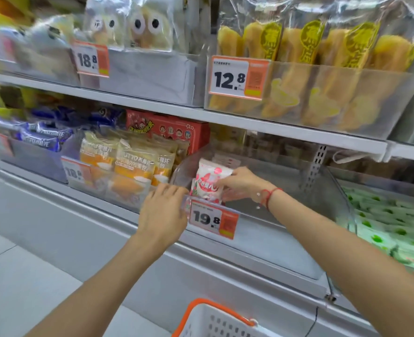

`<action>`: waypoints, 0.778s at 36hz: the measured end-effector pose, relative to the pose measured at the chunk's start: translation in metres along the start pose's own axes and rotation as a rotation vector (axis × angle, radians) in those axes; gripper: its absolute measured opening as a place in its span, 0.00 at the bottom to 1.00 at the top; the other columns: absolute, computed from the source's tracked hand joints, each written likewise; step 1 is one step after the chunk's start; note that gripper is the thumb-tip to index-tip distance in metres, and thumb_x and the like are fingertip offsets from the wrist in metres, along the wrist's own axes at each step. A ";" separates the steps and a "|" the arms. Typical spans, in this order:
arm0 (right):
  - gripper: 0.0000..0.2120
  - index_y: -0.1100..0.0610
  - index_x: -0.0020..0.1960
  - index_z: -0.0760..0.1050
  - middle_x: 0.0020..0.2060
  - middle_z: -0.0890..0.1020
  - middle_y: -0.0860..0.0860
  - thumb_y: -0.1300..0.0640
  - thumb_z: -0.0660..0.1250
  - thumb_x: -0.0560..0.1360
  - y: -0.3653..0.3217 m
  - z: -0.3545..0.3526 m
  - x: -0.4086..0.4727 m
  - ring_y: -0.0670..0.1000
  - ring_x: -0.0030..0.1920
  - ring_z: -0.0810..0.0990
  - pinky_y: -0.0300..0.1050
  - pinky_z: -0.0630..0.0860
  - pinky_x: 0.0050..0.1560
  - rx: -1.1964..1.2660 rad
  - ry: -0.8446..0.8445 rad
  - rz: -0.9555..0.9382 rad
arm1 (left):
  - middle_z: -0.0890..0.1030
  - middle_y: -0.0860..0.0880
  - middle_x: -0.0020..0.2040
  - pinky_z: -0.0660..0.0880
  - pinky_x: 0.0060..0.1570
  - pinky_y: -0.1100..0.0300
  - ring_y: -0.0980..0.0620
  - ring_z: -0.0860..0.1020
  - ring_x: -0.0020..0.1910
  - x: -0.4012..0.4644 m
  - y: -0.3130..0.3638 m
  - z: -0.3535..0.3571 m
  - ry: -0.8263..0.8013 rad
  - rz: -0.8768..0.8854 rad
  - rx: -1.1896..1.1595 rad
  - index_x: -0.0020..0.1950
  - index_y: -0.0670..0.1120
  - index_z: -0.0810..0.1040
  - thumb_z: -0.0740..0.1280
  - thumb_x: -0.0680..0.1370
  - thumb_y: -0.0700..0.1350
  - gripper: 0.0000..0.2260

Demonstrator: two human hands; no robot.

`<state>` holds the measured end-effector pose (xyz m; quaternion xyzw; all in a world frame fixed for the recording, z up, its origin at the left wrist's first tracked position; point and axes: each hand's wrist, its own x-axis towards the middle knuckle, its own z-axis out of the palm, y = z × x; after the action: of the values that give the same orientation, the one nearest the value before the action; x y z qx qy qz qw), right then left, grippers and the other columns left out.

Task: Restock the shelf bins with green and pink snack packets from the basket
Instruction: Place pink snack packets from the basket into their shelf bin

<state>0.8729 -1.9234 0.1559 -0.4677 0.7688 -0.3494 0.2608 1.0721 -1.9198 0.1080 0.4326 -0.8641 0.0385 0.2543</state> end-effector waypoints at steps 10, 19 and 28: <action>0.23 0.52 0.56 0.79 0.51 0.82 0.48 0.46 0.77 0.64 -0.001 0.013 0.012 0.52 0.51 0.80 0.50 0.78 0.47 -0.620 0.113 -0.325 | 0.73 0.52 0.66 0.63 0.63 0.57 0.50 0.65 0.67 0.002 -0.008 0.003 0.001 0.038 -0.034 0.69 0.50 0.69 0.64 0.75 0.42 0.22; 0.18 0.49 0.60 0.77 0.54 0.80 0.50 0.53 0.73 0.70 -0.006 0.027 0.011 0.53 0.55 0.78 0.46 0.73 0.45 -0.747 -0.006 -0.468 | 0.70 0.54 0.68 0.60 0.63 0.58 0.51 0.62 0.69 0.003 -0.003 0.004 -0.030 0.001 -0.036 0.70 0.51 0.66 0.63 0.78 0.46 0.20; 0.16 0.57 0.42 0.71 0.41 0.78 0.53 0.45 0.70 0.72 -0.010 0.029 0.021 0.51 0.39 0.76 0.44 0.72 0.38 -0.661 -0.129 -0.132 | 0.69 0.54 0.69 0.61 0.65 0.57 0.51 0.61 0.69 0.003 -0.003 0.003 -0.055 -0.006 -0.048 0.71 0.51 0.65 0.64 0.77 0.47 0.22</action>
<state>0.8902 -1.9541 0.1439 -0.5968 0.7905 -0.0673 0.1199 1.0717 -1.9252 0.1060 0.4298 -0.8702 0.0048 0.2408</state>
